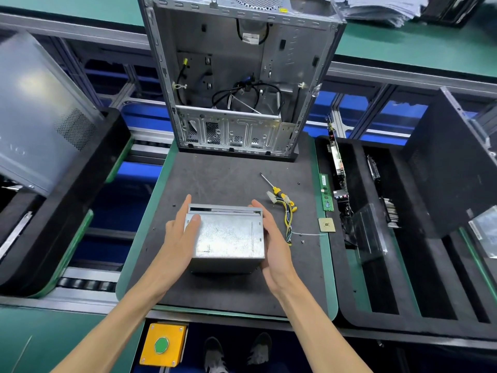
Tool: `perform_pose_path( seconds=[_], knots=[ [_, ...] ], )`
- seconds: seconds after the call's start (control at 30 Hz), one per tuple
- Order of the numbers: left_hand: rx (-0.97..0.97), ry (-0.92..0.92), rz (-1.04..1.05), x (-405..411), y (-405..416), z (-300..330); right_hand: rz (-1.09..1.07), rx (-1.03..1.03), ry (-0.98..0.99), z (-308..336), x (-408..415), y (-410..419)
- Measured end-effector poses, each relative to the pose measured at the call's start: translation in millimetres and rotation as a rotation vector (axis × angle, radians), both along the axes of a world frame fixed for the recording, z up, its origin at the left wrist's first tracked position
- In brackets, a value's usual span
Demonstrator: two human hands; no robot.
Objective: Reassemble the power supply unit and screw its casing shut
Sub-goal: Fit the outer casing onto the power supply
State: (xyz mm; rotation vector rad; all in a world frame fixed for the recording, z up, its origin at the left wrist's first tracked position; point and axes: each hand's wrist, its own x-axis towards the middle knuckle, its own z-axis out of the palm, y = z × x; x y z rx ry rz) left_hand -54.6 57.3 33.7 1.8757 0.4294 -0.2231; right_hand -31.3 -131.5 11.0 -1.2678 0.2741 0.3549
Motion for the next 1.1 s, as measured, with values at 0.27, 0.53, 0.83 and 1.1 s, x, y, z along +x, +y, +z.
perform_pose_path(
  seconds=[0.27,0.53,0.83,1.1],
  knots=[
    [0.033,-0.051,-0.041,3,-7,11,0.035,0.010,-0.049,0,-2,-4],
    [0.026,-0.067,-0.023,7,-6,6,0.021,-0.024,-0.060,2,-3,-1],
    [0.020,-0.031,0.022,5,-4,-2,0.003,-0.038,-0.045,6,-5,2],
    [-0.090,-0.020,0.039,3,-2,0,0.031,-0.071,-0.088,6,-4,2]
  ],
)
